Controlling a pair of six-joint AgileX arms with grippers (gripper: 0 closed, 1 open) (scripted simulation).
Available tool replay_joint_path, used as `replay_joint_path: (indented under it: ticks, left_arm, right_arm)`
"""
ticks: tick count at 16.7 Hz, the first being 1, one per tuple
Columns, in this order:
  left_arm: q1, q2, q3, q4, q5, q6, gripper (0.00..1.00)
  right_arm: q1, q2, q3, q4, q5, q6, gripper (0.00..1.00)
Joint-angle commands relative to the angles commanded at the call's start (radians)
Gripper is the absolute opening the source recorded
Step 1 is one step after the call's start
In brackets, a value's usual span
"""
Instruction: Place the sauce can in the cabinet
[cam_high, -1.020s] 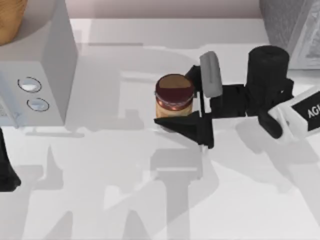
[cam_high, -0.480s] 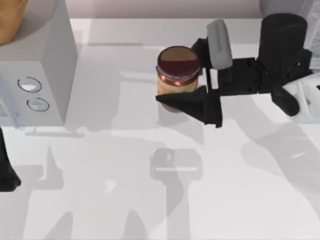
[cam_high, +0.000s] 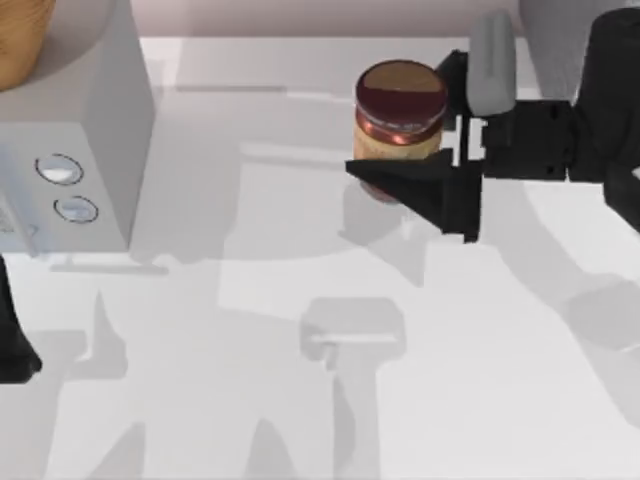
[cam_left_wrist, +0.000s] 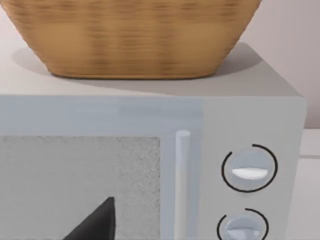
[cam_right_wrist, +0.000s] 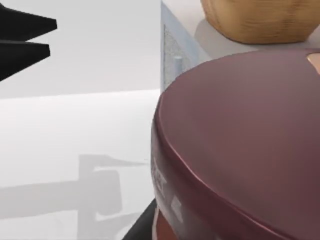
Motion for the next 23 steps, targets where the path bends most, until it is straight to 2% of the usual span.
replay_joint_path:
  ticks: [4, 12, 16, 20, 23]
  left_arm:
    - [0.0, 0.0, 0.0, 0.0, 0.0, 0.0, 1.0]
    - [0.0, 0.0, 0.0, 0.0, 0.0, 0.0, 1.0]
    - [0.0, 0.0, 0.0, 0.0, 0.0, 0.0, 1.0]
    - [0.0, 0.0, 0.0, 0.0, 0.0, 0.0, 1.0]
    - [0.0, 0.0, 0.0, 0.0, 0.0, 0.0, 1.0]
  right_arm:
    - [-0.07, -0.352, -0.173, -0.118, 0.188, 0.039, 0.0]
    - [-0.248, -1.236, -0.612, -0.418, 0.667, 0.119, 0.0]
    - [-0.319, -1.563, -0.799, -0.546, 0.87, 0.143, 0.0]
    - [-0.361, -1.723, -0.911, -0.621, 0.989, 0.154, 0.0]
    - [-0.366, -1.739, -0.924, -0.63, 1.003, 0.155, 0.0]
